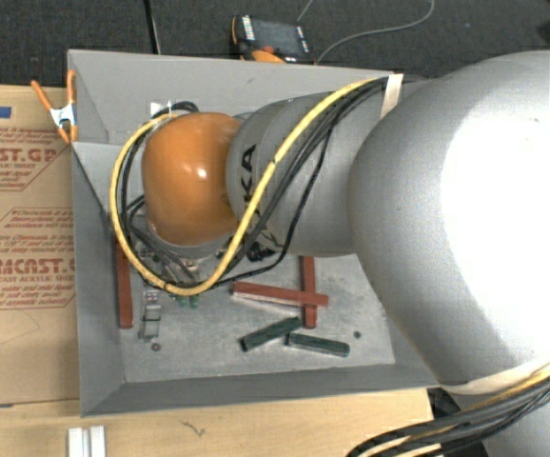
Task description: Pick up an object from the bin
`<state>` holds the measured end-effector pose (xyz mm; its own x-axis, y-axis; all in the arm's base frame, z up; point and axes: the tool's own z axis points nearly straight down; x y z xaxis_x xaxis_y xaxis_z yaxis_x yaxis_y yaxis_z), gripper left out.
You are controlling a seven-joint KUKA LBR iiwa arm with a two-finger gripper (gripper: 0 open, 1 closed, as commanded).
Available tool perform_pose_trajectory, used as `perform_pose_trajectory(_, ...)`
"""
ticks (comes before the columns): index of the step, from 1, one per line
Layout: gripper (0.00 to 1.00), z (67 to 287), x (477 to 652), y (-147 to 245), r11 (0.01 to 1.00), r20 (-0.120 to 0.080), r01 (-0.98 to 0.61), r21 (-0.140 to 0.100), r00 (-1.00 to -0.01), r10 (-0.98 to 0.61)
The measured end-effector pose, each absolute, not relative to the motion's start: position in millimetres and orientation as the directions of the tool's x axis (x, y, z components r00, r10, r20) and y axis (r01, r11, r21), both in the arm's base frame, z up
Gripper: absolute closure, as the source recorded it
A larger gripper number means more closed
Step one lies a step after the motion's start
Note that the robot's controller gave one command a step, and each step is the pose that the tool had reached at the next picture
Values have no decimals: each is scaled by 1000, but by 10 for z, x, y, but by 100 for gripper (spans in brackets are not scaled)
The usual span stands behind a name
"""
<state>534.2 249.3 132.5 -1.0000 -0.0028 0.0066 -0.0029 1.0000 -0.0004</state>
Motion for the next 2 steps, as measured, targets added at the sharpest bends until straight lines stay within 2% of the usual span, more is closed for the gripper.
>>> perform_pose_trajectory(1,0,1228,5761,2050,1000,-3,5,0,-1000,5)
perform_pose_trajectory(2,0,1218,5626,1136,999,1,47,-3,-999,47)
